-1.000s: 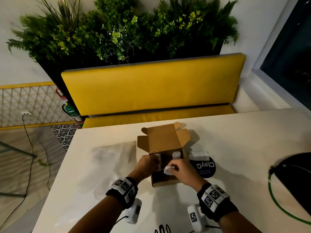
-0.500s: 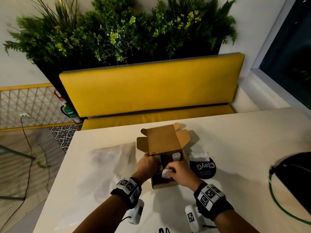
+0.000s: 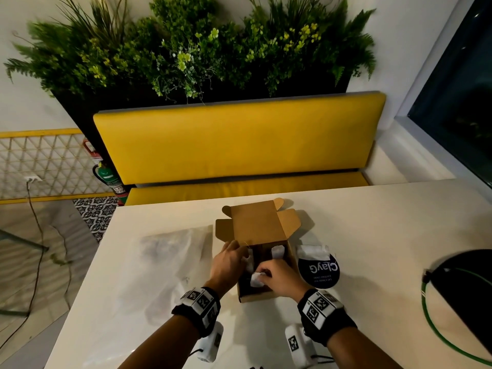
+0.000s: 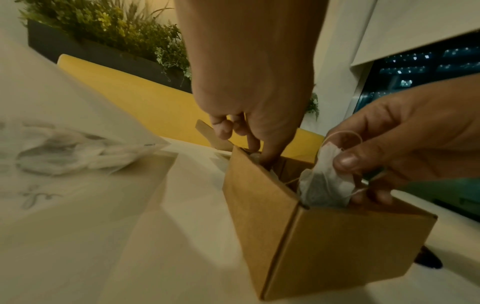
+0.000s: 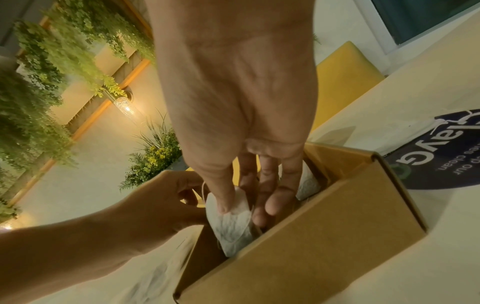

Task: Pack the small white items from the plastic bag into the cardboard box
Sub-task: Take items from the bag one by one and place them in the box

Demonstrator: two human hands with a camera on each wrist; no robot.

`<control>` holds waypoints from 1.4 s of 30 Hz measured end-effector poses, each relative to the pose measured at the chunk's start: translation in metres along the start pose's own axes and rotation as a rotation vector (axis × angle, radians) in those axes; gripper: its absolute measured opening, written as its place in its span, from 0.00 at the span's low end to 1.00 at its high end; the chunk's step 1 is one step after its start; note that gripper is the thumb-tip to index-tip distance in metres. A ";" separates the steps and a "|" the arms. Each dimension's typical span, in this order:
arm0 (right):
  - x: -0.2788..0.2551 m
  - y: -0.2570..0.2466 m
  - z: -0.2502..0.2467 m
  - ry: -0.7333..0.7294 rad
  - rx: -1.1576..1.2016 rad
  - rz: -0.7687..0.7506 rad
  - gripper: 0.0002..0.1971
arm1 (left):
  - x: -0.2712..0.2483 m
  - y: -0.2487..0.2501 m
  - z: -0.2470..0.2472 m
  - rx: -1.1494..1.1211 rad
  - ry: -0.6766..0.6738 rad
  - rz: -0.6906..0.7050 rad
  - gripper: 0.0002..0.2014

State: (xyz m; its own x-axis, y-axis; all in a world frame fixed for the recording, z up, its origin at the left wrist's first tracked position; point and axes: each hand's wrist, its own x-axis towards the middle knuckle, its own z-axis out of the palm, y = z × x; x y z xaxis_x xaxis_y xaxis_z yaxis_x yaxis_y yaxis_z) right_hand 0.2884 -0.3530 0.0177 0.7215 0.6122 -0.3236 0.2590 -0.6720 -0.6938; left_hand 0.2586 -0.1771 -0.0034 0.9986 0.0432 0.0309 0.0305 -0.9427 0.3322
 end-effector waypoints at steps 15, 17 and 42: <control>0.016 -0.012 0.009 -0.083 0.081 -0.037 0.09 | -0.038 -0.007 -0.012 -0.047 -0.186 -0.058 0.15; 0.017 -0.011 0.010 -0.067 0.096 -0.025 0.08 | -0.037 -0.005 -0.011 -0.049 -0.181 -0.082 0.13; 0.045 0.006 0.029 0.090 0.115 0.195 0.06 | -0.024 0.007 -0.007 0.017 -0.184 -0.212 0.16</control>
State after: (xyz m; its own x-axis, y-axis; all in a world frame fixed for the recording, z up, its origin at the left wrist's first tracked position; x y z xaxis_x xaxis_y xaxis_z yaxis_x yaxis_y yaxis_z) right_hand 0.3042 -0.3173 -0.0194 0.8060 0.4328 -0.4037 0.0382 -0.7186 -0.6943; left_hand 0.2343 -0.1824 0.0050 0.9608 0.1810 -0.2101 0.2391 -0.9244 0.2971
